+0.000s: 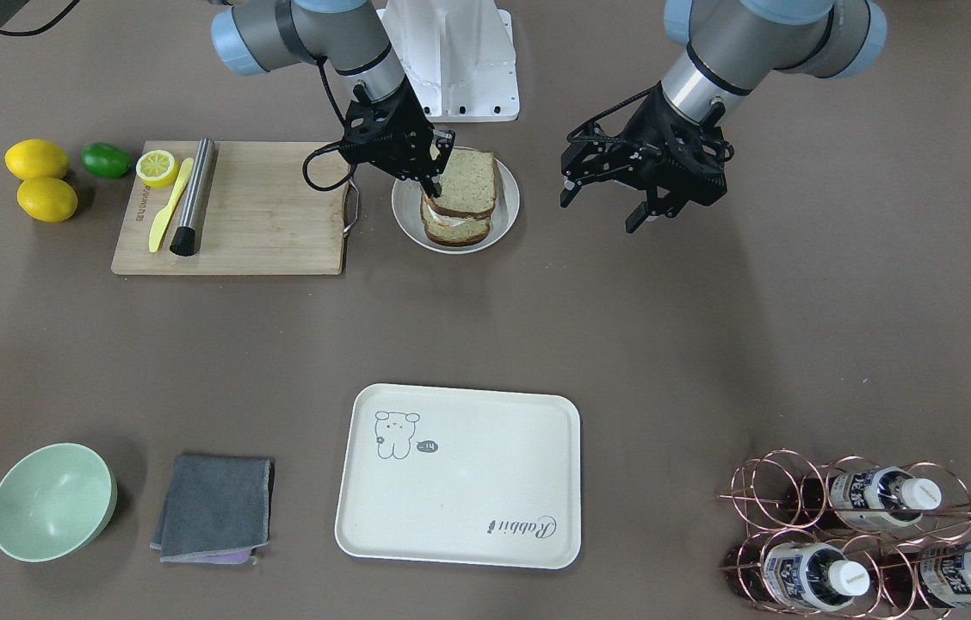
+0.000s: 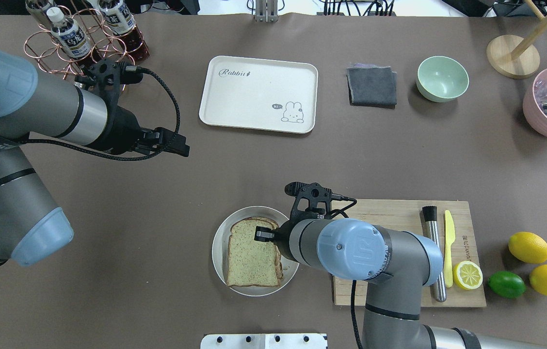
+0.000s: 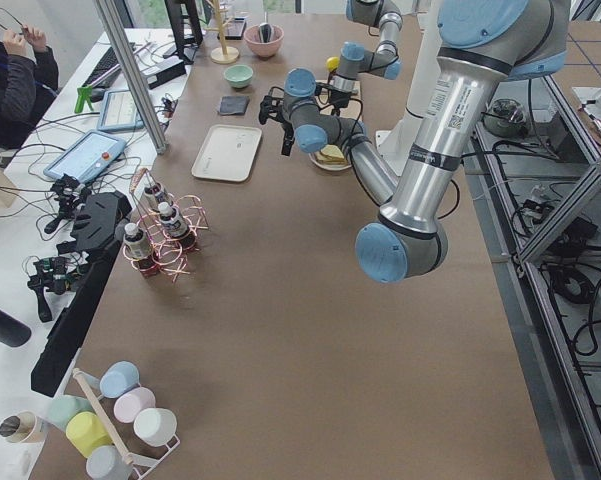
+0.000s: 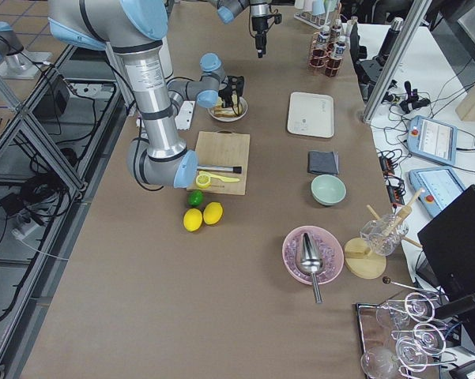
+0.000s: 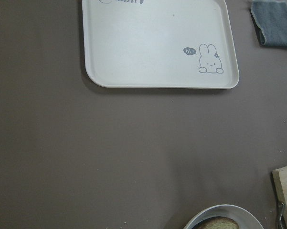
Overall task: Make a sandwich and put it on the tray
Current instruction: 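Carry the bread slice over the egg toast and lower it on top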
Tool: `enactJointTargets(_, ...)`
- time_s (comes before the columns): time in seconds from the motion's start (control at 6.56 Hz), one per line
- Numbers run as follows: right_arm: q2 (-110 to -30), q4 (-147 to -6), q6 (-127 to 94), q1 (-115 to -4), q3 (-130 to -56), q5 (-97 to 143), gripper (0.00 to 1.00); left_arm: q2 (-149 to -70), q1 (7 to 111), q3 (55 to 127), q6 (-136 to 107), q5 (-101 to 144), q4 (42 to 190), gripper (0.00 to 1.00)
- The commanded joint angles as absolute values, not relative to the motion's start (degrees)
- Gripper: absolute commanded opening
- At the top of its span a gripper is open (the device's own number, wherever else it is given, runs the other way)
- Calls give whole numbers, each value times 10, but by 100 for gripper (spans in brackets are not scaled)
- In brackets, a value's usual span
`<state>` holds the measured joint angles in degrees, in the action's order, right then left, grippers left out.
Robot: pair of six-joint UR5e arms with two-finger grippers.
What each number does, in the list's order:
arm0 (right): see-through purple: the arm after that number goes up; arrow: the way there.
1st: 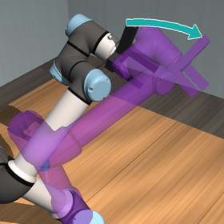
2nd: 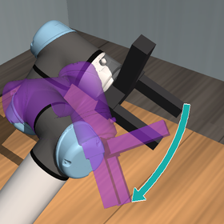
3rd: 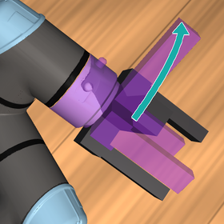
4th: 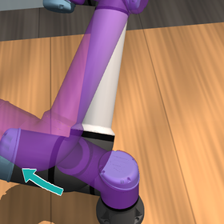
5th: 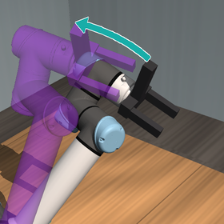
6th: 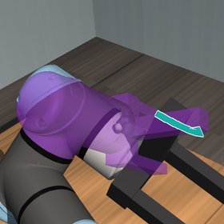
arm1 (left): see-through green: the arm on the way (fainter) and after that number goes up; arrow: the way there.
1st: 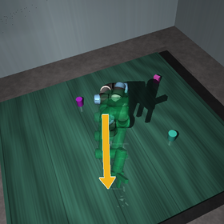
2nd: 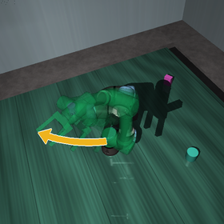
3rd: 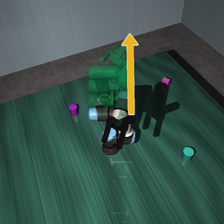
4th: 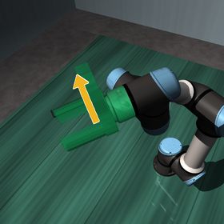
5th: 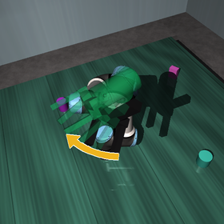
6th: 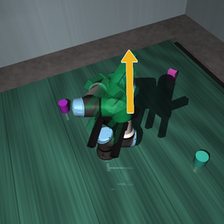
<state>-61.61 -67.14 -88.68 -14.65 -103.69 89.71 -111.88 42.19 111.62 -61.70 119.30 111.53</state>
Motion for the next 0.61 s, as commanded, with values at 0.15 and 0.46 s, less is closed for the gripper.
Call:
enactJointTargets(0.15, -616, -670, -857, -149, -1034, 896, 0, -1120, 422, 1115, -617, 1191, 1115, 98)
enactJointTargets(0.46, -621, -670, -837, -155, -1041, 892, 100, -1120, 421, 1114, -617, 1191, 1115, 98)
